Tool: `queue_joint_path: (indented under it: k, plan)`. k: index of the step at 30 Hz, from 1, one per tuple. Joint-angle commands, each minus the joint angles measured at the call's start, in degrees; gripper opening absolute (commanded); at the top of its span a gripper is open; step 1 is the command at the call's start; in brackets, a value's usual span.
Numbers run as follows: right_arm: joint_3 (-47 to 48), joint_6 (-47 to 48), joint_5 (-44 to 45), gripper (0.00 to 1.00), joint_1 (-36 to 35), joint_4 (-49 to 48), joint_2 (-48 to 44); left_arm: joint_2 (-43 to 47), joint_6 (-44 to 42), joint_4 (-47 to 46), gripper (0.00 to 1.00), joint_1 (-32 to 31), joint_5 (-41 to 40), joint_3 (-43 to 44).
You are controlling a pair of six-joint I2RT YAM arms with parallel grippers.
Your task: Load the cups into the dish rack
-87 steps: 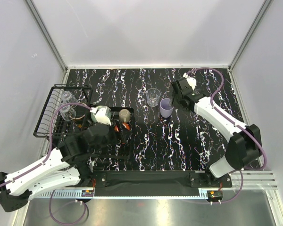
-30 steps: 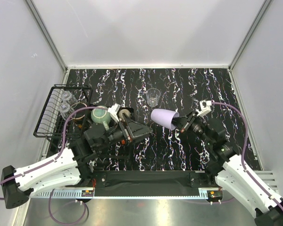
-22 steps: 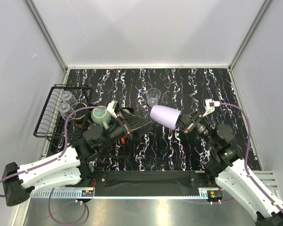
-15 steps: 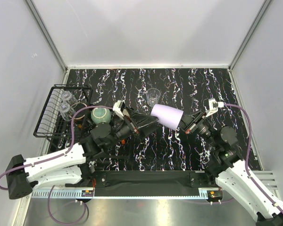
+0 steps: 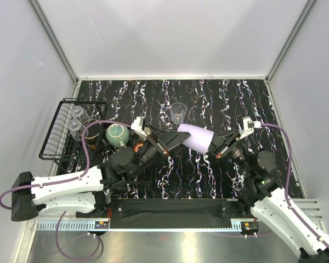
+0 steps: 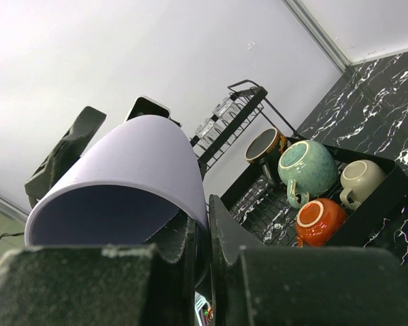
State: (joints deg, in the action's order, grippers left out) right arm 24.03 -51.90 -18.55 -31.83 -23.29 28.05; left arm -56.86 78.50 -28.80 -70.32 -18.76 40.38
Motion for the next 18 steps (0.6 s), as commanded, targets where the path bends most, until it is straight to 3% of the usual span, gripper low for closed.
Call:
queue_joint_path:
  k: [1, 7, 14, 17, 18]
  plan:
    - [-0.04, 0.92, 0.35, 0.0, -0.86, -2.82, -1.33, -0.71, -3.35, -6.0, 0.98, -0.78, -7.25, 2.25]
    - [-0.91, 1.71, 1.58, 0.0, -1.04, -2.02, -2.48, -1.94, -10.38, -12.16, 0.93, -1.92, -11.03, 1.98]
    - [-0.56, 2.07, 1.58, 0.0, -1.21, -2.37, -0.72, -4.05, -11.79, -15.67, 0.86, -2.54, -11.73, 1.54]
    - [-0.56, 2.33, 1.32, 0.0, -1.39, -2.81, -0.28, -4.13, -13.19, -18.29, 0.73, -2.71, -11.91, 0.67]
    - [-0.65, 2.33, 1.23, 0.0, -1.39, -2.99, -0.28, -4.22, -14.33, -19.97, 0.64, -2.63, -11.65, -0.29]
